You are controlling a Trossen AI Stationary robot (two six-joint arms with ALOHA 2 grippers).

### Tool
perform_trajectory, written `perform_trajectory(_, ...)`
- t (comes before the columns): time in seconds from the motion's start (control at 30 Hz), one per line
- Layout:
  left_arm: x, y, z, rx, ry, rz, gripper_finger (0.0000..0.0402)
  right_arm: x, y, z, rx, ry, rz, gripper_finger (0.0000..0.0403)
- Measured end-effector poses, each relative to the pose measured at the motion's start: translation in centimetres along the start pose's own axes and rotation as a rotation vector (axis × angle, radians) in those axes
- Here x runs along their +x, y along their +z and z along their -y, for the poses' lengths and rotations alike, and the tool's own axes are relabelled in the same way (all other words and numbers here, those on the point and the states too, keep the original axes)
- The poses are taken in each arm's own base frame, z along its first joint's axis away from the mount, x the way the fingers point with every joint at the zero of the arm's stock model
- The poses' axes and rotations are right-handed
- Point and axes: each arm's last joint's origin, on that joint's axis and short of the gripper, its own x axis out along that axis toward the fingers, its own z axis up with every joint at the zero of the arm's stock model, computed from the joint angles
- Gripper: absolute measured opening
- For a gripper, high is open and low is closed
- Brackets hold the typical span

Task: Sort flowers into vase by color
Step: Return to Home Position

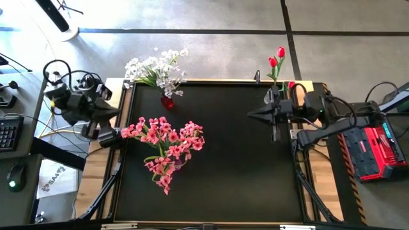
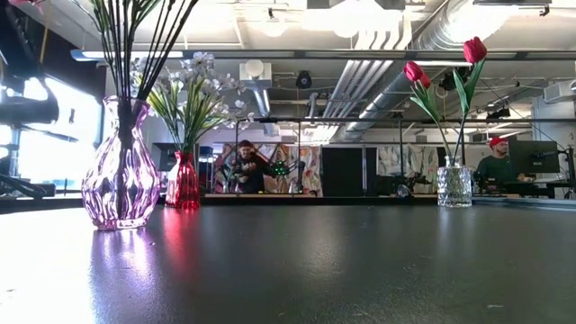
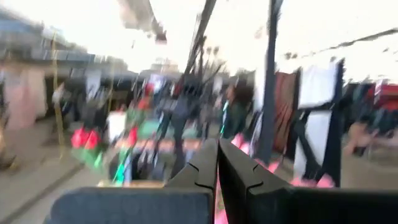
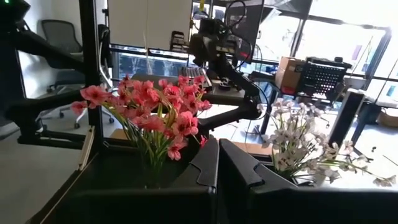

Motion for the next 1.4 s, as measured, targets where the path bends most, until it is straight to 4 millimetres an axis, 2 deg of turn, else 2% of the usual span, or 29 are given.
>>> perform_trajectory(0.13,0.4,0.4,0.9,0.074,-0.025,0.084,0.0000,0.2,0.0,0.4,0.006,0.004,0.004,0.0000)
perform_trajectory(0.27,0.1,1.1,-0.3,-0.019,0.077,0.060,0.0000,0.2,0.3,0.5,0.034,-0.007,0.038,0.0000)
perform_trajectory(0.33,0.0,1.2,-0.5,-0.036,0.056,0.080,0.0000,0.2,0.4,0.5,0.040,-0.008,0.049,0.0000)
perform_trajectory(0.53,0.6,0.3,1.5,-0.044,-0.058,0.080,0.0000,0.7,0.1,0.0,0.076,0.007,0.025,0.0000)
perform_trajectory(0.63,1.7,-0.5,3.9,-0.009,-0.103,0.063,0.0000,1.2,-0.1,-0.5,0.090,0.003,0.004,0.0000)
perform_trajectory(0.73,3.2,0.1,5.6,-0.005,-0.147,0.125,0.0000,1.8,-0.4,-1.0,0.103,0.011,-0.015,0.0000)
perform_trajectory(0.8,4.3,0.9,6.2,0.025,-0.163,0.153,0.0000,2.1,-0.6,-1.3,0.120,0.017,-0.024,0.0000)
perform_trajectory(0.93,7.2,1.6,6.6,0.109,-0.165,0.066,0.0000,2.7,-0.6,-2.1,0.136,0.046,-0.019,0.0000)
perform_trajectory(1.03,9.8,1.9,5.9,0.139,-0.178,-0.010,0.0000,2.6,-0.6,-2.9,0.134,0.061,-0.020,0.0000)
perform_trajectory(1.17,11.9,1.9,3.3,0.189,-0.090,-0.133,0.0000,2.2,-0.5,-3.8,0.124,-0.012,-0.033,0.0000)
perform_trajectory(1.27,11.3,2.9,0.6,0.189,0.071,-0.170,0.0000,1.5,-1.3,-4.0,0.091,-0.107,-0.126,0.0000)
perform_trajectory(1.4,8.1,3.5,-1.9,0.186,0.185,-0.177,0.0000,0.5,-2.1,-3.5,0.150,-0.176,-0.218,0.0000)
